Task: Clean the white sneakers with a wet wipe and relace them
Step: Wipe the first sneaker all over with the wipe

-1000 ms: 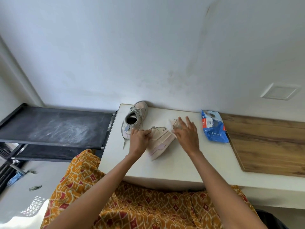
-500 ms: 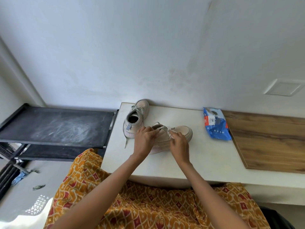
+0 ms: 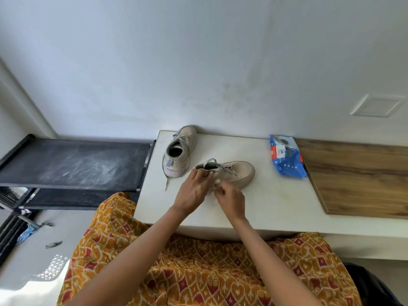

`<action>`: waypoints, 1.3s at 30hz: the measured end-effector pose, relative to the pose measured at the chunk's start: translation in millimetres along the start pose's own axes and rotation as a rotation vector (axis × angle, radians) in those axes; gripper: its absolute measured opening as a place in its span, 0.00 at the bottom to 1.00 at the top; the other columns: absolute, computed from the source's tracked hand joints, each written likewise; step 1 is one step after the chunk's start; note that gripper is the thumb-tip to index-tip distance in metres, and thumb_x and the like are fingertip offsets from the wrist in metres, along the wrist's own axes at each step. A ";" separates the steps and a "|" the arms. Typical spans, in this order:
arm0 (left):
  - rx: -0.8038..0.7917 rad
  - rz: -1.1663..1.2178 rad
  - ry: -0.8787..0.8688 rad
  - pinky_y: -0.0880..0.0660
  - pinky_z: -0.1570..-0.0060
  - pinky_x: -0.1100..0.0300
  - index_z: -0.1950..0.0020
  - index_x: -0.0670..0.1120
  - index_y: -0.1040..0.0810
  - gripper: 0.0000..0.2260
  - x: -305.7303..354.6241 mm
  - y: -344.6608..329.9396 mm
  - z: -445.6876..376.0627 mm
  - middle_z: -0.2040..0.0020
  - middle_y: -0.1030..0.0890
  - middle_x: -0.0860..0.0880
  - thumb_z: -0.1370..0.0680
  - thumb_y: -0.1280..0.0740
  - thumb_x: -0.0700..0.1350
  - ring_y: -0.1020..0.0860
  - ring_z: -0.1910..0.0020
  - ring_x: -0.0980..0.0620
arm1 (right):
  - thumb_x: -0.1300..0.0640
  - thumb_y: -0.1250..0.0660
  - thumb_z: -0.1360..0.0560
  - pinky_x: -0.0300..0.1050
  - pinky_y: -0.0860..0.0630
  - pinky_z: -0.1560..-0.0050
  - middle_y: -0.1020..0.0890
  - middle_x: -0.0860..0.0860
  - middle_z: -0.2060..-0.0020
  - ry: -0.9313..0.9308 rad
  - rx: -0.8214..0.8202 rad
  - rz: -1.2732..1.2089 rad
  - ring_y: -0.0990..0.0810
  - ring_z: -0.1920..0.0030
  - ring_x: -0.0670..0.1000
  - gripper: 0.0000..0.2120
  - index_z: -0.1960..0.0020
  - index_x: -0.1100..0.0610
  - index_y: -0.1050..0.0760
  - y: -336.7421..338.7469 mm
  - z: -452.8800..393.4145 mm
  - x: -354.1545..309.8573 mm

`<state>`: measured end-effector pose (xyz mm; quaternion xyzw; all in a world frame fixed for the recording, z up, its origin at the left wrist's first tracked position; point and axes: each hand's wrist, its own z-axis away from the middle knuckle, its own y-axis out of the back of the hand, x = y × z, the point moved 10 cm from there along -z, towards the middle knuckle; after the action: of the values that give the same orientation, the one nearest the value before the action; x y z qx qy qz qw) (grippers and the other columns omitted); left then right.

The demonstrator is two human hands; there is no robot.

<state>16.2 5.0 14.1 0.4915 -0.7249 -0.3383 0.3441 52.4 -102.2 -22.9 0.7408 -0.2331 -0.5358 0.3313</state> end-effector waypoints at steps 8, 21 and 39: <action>-0.105 -0.058 -0.148 0.33 0.34 0.44 0.29 0.33 0.37 0.26 4.4 -22.3 19.6 0.43 0.28 0.37 0.23 0.40 0.46 0.30 0.41 0.38 | 0.62 0.34 0.26 0.41 0.28 0.63 0.17 0.53 0.58 -0.171 0.318 -0.198 0.21 0.59 0.51 0.08 0.49 0.56 0.19 40.2 -17.3 22.3; -0.146 -0.082 -0.140 0.40 0.30 0.47 0.29 0.34 0.35 0.25 1.5 -22.6 22.2 0.39 0.26 0.37 0.23 0.43 0.46 0.29 0.36 0.38 | 0.60 0.32 0.26 0.48 0.28 0.61 0.19 0.56 0.58 -0.106 0.264 0.226 0.23 0.56 0.57 0.10 0.45 0.55 0.19 41.6 -36.7 20.0; -0.076 -0.166 -0.148 0.41 0.29 0.47 0.29 0.35 0.38 0.27 4.1 -28.9 26.6 0.32 0.30 0.37 0.25 0.42 0.47 0.37 0.30 0.40 | 0.60 0.37 0.22 0.43 0.24 0.54 0.19 0.52 0.47 0.139 0.276 0.009 0.22 0.48 0.50 0.16 0.35 0.53 0.25 17.0 -12.6 -27.0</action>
<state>6.8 -3.2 -23.4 0.5103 -0.6917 -0.4282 0.2788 56.0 -91.7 9.6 0.8135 -0.2842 -0.4448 0.2442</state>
